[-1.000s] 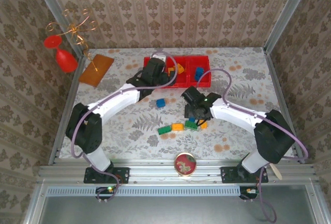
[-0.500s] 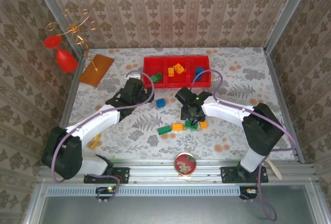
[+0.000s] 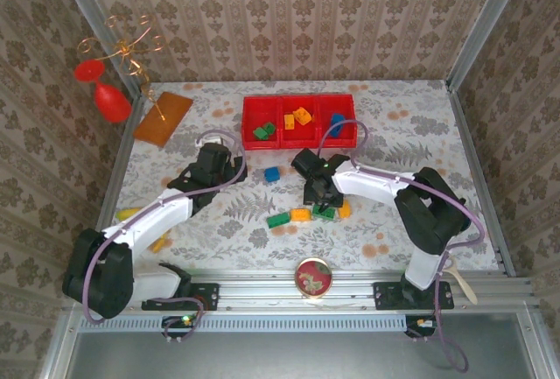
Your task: Sort the legos into containers by color
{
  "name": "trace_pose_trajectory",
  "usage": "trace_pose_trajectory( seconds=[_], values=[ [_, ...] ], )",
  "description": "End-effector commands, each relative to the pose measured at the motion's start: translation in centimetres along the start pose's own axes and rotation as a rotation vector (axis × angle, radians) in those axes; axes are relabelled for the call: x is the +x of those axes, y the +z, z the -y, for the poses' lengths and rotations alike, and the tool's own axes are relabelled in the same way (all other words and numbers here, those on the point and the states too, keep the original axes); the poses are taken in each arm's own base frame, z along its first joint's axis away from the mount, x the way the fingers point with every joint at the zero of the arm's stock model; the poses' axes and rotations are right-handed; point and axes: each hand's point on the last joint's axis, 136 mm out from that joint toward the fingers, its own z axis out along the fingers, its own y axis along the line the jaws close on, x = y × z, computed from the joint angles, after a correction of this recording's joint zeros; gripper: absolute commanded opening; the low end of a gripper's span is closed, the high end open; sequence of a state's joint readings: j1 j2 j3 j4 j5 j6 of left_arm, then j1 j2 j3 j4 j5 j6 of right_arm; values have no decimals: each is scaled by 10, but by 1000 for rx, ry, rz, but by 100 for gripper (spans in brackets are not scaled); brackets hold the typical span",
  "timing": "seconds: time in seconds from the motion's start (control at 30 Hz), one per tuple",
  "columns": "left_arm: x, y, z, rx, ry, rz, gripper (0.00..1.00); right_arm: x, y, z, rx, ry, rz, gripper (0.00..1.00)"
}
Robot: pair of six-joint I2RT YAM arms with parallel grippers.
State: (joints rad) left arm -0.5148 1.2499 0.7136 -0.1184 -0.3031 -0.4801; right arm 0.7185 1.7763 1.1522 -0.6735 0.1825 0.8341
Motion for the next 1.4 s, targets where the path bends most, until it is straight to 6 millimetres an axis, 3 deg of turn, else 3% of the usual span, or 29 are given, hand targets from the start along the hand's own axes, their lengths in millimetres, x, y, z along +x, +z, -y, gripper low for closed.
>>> trace_pose_trajectory(
  seconds=[0.0,0.57,0.9,1.1,1.37],
  values=[
    [0,2,-1,8,-37,-3,100,-2,2,-4,11,8,-1,61],
    [4,6,1,23,-53,-20,100,-23,7,-26,-49,-15,30,60],
    [5,6,-2,18,-58,-22,100,-28,-10,-13,-10,-42,54,59],
    [6,8,-3,20,-66,-28,100,-23,-16,0,15,-50,58,68],
    [9,11,-2,30,-76,-44,100,-17,0,-3,21,-59,20,77]
  ],
)
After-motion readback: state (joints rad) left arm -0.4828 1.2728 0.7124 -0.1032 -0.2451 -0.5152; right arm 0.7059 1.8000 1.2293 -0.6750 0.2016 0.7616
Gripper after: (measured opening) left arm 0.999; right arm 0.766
